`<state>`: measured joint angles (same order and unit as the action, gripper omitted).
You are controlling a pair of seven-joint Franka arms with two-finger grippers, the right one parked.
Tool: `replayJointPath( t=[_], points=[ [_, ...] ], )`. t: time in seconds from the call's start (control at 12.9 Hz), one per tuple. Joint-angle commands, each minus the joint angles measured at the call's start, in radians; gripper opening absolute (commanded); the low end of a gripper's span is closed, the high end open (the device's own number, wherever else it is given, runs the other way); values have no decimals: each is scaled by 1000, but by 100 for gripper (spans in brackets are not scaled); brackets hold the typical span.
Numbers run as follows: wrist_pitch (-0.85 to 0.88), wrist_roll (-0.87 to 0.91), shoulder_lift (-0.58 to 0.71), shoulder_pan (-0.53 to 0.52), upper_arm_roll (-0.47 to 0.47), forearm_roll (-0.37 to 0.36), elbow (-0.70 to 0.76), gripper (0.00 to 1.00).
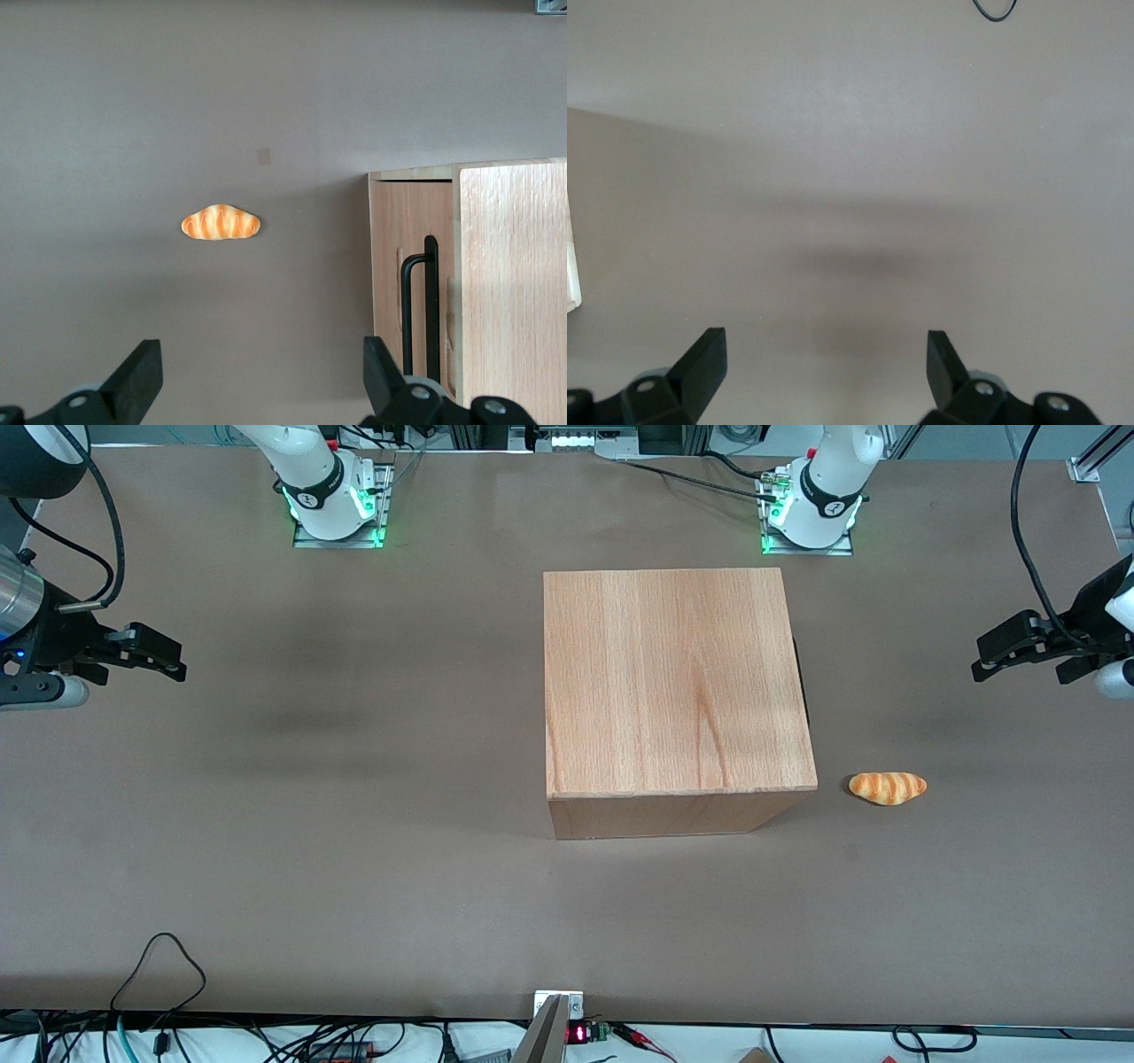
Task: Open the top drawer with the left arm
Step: 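Move the left gripper toward the black drawer handle on the cabinet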
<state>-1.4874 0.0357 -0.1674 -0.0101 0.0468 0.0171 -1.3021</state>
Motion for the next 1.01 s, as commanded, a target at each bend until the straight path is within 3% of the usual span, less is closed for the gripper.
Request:
replayJointPath(
  t=[0.0, 0.93],
  points=[
    [1, -10, 0, 9, 1, -20, 4, 100],
    [30, -25, -87, 50, 2, -16, -23, 100]
  ],
)
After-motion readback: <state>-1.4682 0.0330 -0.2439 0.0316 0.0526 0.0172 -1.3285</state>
